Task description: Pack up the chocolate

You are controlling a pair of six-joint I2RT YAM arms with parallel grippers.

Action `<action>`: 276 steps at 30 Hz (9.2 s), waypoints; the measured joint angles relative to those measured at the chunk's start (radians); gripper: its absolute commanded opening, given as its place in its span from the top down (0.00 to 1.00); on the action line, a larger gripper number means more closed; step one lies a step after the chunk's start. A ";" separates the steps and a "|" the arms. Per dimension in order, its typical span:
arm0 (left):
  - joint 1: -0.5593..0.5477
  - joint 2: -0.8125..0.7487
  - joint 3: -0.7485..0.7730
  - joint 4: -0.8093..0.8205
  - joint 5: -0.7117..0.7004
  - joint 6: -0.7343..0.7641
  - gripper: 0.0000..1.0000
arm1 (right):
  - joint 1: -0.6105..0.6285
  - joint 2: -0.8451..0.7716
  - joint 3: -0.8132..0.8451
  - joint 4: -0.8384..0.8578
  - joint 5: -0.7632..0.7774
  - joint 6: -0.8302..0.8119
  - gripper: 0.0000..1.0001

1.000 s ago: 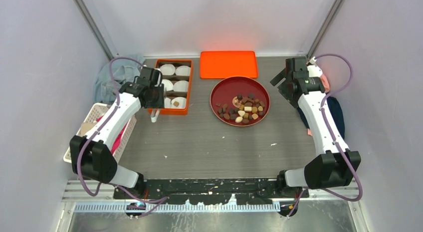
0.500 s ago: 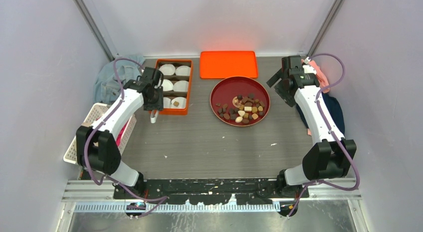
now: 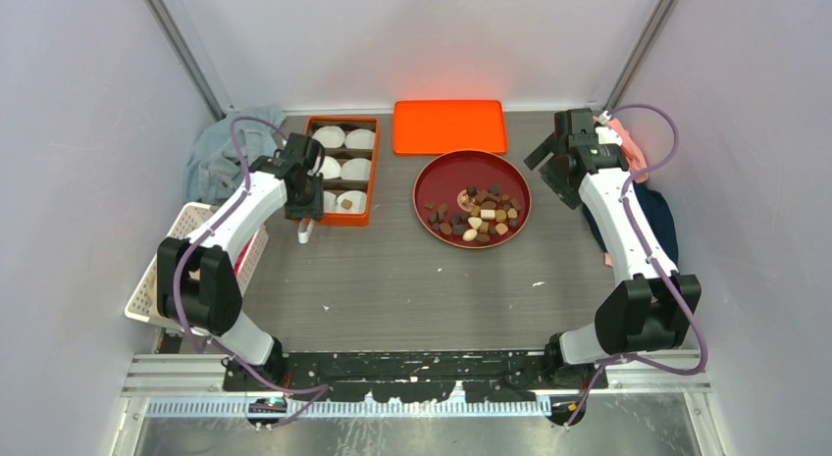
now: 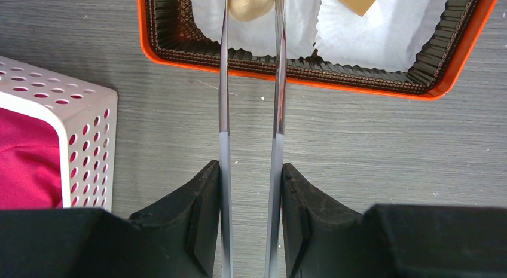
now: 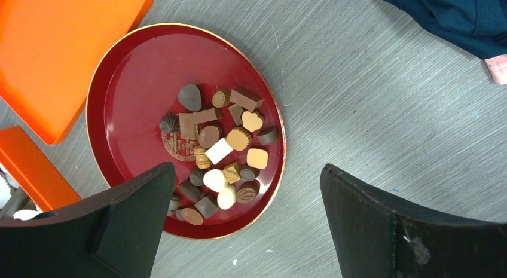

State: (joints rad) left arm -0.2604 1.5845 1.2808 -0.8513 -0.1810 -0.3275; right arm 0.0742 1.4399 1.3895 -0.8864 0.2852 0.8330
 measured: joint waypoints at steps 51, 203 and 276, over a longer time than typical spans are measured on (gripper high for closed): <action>0.001 -0.045 0.109 -0.045 -0.012 0.043 0.84 | 0.000 0.024 0.000 0.019 -0.041 0.000 0.05; -0.448 0.465 0.698 -0.083 0.181 0.223 0.95 | 0.000 -0.039 0.026 -0.011 -0.025 -0.093 0.05; -0.108 0.236 0.527 -0.034 0.084 0.049 0.89 | 0.000 -0.025 0.034 -0.003 -0.063 -0.051 0.05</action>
State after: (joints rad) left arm -0.3683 1.8202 1.8076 -0.8852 -0.0975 -0.2783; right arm 0.0742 1.4147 1.4231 -0.8894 0.2218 0.7818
